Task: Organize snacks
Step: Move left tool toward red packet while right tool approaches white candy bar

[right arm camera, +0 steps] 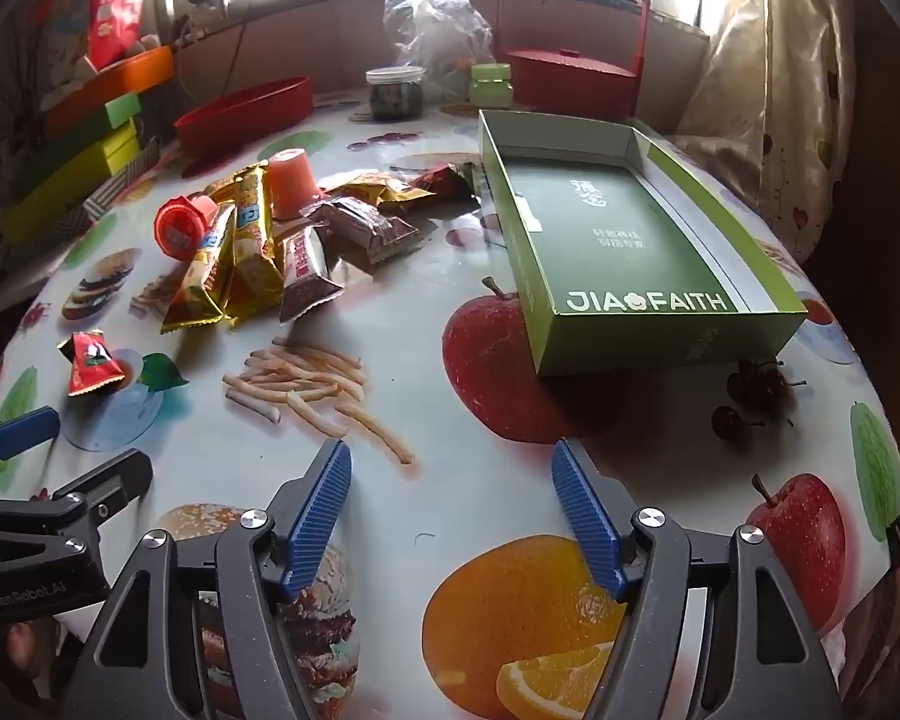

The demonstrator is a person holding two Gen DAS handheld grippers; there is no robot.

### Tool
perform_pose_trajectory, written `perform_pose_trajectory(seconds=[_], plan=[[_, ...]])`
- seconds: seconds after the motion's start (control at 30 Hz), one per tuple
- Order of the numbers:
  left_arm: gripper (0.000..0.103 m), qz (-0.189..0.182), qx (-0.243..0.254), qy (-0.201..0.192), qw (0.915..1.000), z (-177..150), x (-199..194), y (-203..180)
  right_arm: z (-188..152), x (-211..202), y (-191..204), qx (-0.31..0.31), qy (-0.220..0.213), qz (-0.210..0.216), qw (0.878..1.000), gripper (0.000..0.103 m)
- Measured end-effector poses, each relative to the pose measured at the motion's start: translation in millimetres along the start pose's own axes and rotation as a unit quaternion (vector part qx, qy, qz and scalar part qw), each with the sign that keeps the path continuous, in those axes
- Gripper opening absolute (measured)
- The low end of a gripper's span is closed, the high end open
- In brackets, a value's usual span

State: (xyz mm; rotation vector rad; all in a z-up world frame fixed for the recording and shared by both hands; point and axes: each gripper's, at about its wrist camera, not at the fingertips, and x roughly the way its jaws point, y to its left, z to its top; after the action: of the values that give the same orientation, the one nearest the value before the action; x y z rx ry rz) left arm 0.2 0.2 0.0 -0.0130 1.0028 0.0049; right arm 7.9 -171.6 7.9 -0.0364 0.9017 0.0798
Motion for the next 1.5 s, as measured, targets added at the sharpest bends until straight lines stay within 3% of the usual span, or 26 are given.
perform_pose_trajectory(seconds=[0.17, 0.4, 0.53, 0.67, 0.77, 0.93, 1.13, 1.37, 1.5], plan=[[0.101, 0.006, -0.012, 0.008, 0.9999, -2.0, -1.4, 7.6, -1.3, 1.2, 0.6, -0.007, -0.004, 0.002, 1.0, 0.072], [0.101, 0.024, -0.062, 0.042, 0.9969, -4.0, 0.0, 18.6, 0.7, -1.0, -7.4, -0.037, -0.02, 0.038, 0.998, 0.073], [0.101, -0.02, -0.098, 0.015, 0.9949, -14.3, -10.6, 29.0, 0.4, -1.3, -8.3, -0.052, -0.017, 0.045, 0.998, 0.073], [0.101, -0.04, -0.096, -0.006, 0.9946, -17.9, -14.9, 39.5, -1.8, -0.4, -10.6, -0.047, -0.02, 0.047, 0.998, 0.073], [0.101, -0.047, -0.091, -0.008, 0.9947, -8.3, -12.6, 54.1, -3.6, 0.8, -7.2, -0.018, -0.026, 0.023, 0.999, 0.073], [0.101, -0.088, -0.097, -0.004, 0.9914, 9.7, -5.9, 80.2, -0.9, 1.2, 1.9, 0.014, -0.016, -0.018, 1.0, 0.073], [0.101, -0.115, -0.113, -0.011, 0.9869, 19.7, 0.6, 85.6, 0.8, 3.0, 2.9, 0.029, -0.005, -0.035, 0.999, 0.073], [0.101, -0.098, -0.15, -0.014, 0.9837, 28.0, 3.9, 82.2, 5.7, 3.5, 4.5, -0.008, 0.006, -0.012, 1.0, 0.072], [0.097, -0.081, -0.15, -0.007, 0.9853, 30.5, 5.6, 76.0, 20.0, -0.1, 14.3, -0.038, -0.028, 0.031, 0.998, 0.072]])
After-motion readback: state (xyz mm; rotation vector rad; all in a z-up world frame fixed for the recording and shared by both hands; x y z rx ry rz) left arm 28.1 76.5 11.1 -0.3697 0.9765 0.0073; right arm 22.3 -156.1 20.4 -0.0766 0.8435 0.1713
